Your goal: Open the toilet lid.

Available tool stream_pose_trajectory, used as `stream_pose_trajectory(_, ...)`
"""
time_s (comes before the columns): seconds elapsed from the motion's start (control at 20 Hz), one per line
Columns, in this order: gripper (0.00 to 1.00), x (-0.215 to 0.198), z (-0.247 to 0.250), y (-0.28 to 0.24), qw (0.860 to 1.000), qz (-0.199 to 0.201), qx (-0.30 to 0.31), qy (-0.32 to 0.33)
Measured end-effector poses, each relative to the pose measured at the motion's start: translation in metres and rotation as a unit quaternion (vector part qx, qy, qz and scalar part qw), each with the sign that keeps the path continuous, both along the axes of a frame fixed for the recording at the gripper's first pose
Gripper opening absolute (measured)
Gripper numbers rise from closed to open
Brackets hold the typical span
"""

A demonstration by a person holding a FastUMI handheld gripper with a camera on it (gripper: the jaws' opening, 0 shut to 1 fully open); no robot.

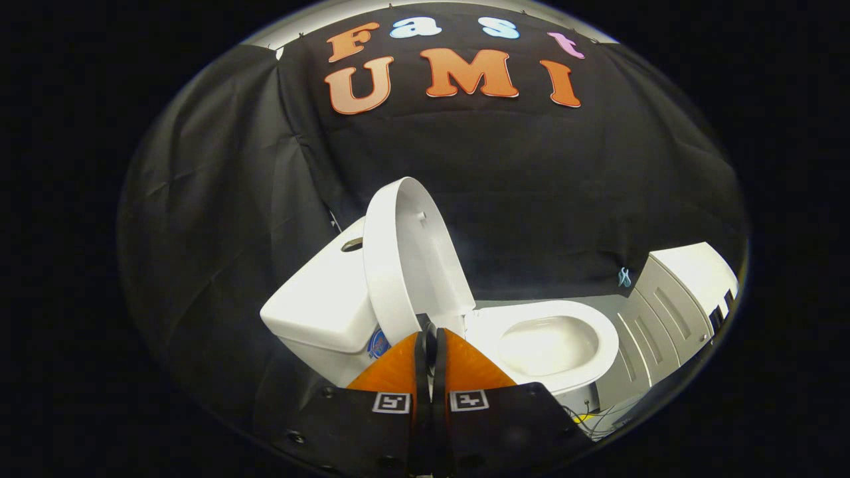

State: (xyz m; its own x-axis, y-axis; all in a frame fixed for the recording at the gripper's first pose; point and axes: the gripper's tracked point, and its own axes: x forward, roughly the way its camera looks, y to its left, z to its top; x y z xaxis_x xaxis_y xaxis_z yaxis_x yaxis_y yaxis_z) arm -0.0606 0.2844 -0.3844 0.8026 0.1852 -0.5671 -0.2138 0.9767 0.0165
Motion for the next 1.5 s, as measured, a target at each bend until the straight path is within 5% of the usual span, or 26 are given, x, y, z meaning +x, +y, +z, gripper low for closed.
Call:
stream_pose_trajectory(0.15,0.10,-0.004,-0.003,0.009,1.000,0.020,0.006,0.009)
stream_pose_trajectory(0.25,0.24,-0.011,-0.009,0.014,0.999,0.036,0.015,0.031)
stream_pose_trajectory(0.35,0.50,-0.011,-0.004,0.009,0.999,0.034,0.030,0.027)
stream_pose_trajectory(0.45,0.54,-0.007,0.011,0.002,0.999,0.028,0.039,0.006)
stream_pose_trajectory(0.6,0.98,0.004,0.036,-0.014,0.999,0.022,0.040,-0.024)
stream_pose_trajectory(1.5,0.99,0.052,0.217,-0.238,0.983,-0.064,0.007,-0.173)
